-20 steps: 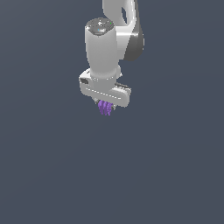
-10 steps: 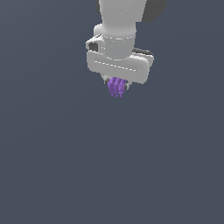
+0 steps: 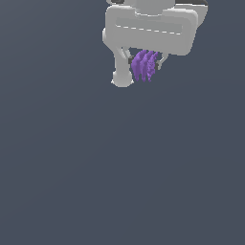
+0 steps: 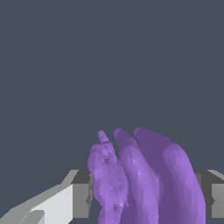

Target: Pick up the object and move it to a goal position.

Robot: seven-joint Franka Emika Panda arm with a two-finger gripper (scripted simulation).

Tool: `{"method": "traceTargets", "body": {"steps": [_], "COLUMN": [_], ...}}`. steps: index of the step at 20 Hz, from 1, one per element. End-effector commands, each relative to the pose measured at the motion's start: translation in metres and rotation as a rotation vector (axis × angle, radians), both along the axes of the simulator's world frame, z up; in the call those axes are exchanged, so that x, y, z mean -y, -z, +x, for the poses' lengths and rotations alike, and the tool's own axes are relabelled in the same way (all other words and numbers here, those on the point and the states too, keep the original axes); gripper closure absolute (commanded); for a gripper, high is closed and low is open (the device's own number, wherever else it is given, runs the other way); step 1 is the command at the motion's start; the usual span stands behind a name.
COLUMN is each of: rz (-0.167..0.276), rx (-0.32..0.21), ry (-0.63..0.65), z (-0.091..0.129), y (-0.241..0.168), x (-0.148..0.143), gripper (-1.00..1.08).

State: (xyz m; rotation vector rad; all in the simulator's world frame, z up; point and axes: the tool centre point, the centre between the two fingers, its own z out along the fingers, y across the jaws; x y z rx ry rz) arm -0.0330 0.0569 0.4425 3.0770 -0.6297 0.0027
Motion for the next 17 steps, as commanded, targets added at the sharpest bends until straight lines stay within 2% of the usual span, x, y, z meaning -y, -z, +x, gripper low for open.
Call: {"method": "traceTargets", "body": {"steps": [1,8,17], "rz": [0.000,0.001,0.001], "rx": [-0.002,-0.002,-0.002], "ry": [0.000,0.000,0.000], "z": [0.000,0.003,0.004], "y": [-0.018,-0.050,-0.062], "x": [-0.008,-0.021,-0.026], "gripper": [1.08,1.08,1.08]}}
